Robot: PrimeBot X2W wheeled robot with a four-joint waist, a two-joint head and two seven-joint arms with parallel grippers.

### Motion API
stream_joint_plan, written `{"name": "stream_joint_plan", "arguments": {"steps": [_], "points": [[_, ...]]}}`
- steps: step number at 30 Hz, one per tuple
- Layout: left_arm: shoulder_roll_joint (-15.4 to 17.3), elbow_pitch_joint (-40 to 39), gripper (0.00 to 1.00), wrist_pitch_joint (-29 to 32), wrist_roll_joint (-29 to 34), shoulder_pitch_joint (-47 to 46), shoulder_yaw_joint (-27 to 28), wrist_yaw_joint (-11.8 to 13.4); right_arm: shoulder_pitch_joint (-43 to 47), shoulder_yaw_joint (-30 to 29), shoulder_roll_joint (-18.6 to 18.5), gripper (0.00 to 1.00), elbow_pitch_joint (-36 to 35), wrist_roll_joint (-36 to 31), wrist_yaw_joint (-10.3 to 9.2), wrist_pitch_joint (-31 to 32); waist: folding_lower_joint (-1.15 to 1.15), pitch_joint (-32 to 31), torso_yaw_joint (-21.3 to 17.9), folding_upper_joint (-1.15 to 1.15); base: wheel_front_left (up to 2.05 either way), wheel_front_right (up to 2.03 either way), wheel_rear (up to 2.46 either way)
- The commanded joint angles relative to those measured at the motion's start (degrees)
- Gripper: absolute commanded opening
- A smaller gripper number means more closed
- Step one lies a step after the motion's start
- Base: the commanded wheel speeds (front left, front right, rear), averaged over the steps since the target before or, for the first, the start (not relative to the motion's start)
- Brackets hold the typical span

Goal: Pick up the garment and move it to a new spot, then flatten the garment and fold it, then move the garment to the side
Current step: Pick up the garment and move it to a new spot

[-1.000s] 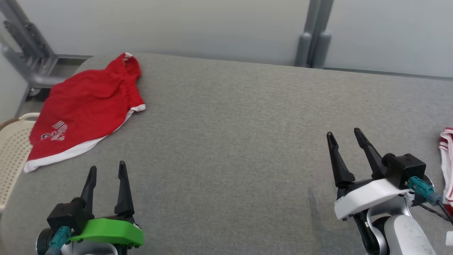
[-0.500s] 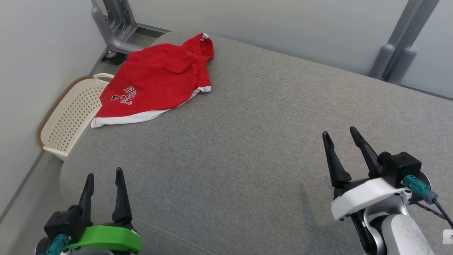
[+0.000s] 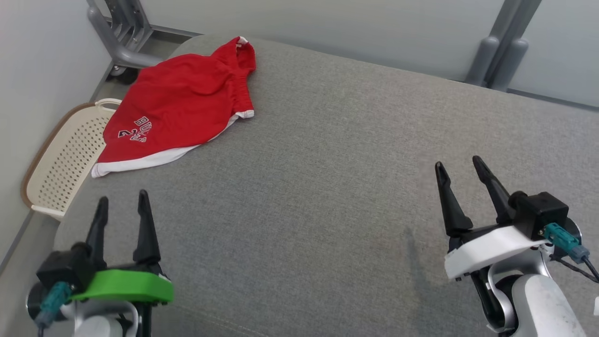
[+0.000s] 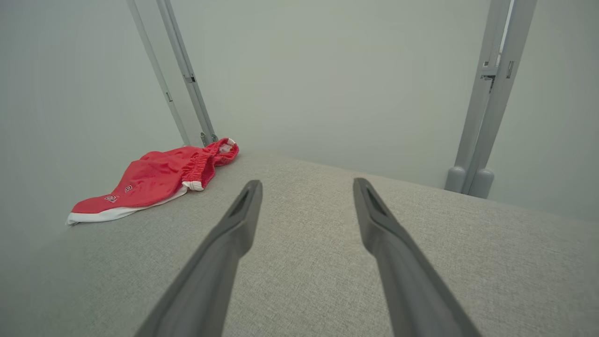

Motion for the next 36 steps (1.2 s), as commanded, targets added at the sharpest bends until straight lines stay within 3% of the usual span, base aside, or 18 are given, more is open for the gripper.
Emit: {"name": "stream_joint_plan", "arguments": {"steps": [1, 14, 19, 31, 36], "points": [[0.89, 0.14, 1.0, 0.34, 0.65, -2.23, 0.35, -0.58, -1.04, -0.42, -0.23, 1.0, -0.62, -0.7, 0.0, 0.12, 0.0, 2.11, -2.26, 0.58, 0.0, 0.0, 0.0], [7.37, 8.49, 1.0, 9.42, -0.39, -25.92, 1.36, -6.18, -6.53, -0.83, -0.22, 1.0, -4.41, -2.82, 0.0, 1.56, 0.0, 13.36, -13.14, 0.58, 0.0, 0.0, 0.0], [7.54, 16.06, 1.0, 12.46, -1.88, -33.41, 1.12, -8.19, -8.59, -0.85, -0.22, 1.0, -5.2, -3.78, 0.0, 1.58, 0.0, 18.04, -16.47, 0.58, 0.0, 0.0, 0.0], [8.07, 34.34, 1.0, 17.7, -2.08, -44.14, -0.56, -10.28, -11.44, -0.71, -0.2, 1.0, -6.96, -5.29, 0.0, 1.98, 0.0, 24.5, -20.64, 0.58, 0.0, 0.0, 0.0], [9.11, 40.42, 1.0, 19.43, -2.22, -47.15, -0.47, -9.99, -11.99, -0.88, -0.21, 1.0, -7.43, -5.81, 0.0, 2.05, 0.0, 25.95, -21.41, 0.58, 0.0, 0.0, 0.0]]}}
